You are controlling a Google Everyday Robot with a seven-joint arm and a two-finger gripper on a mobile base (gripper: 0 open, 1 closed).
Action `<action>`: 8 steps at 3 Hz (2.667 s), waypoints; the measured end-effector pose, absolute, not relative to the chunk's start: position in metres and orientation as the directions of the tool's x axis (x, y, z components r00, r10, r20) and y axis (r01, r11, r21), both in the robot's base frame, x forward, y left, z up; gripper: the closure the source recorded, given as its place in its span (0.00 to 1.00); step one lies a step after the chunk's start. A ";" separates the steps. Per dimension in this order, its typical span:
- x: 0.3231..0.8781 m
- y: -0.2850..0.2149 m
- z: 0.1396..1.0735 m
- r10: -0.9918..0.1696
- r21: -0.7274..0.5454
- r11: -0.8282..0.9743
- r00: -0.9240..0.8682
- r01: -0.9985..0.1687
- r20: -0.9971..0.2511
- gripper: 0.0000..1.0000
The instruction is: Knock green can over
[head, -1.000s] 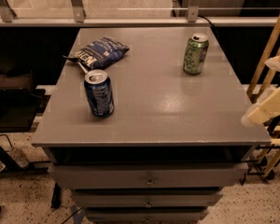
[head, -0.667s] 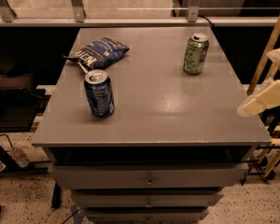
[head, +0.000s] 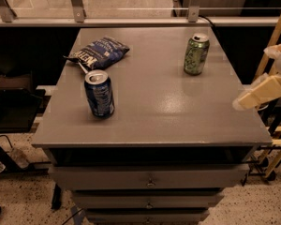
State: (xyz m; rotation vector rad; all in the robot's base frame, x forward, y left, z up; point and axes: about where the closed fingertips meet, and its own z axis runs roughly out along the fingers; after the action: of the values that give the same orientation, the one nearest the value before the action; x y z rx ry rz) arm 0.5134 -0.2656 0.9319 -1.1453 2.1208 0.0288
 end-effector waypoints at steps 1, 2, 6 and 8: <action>0.561 -0.266 0.937 -0.689 -0.322 0.614 -0.290 -0.721 -0.664 0.00; 0.603 -0.265 0.938 -0.646 -0.320 0.630 -0.250 -0.708 -0.721 0.00; 0.694 -0.242 0.891 -0.358 -0.123 0.711 -0.205 -0.693 -0.911 0.00; 0.709 -0.211 0.887 -0.319 -0.141 0.673 -0.113 -0.726 -0.941 0.00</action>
Offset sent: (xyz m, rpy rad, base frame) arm 0.1453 -0.0054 0.0072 0.2071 -0.2023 0.0171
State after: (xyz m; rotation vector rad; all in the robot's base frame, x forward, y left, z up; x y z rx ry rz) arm 0.7092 -0.2113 0.8874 -0.8511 1.7057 0.4290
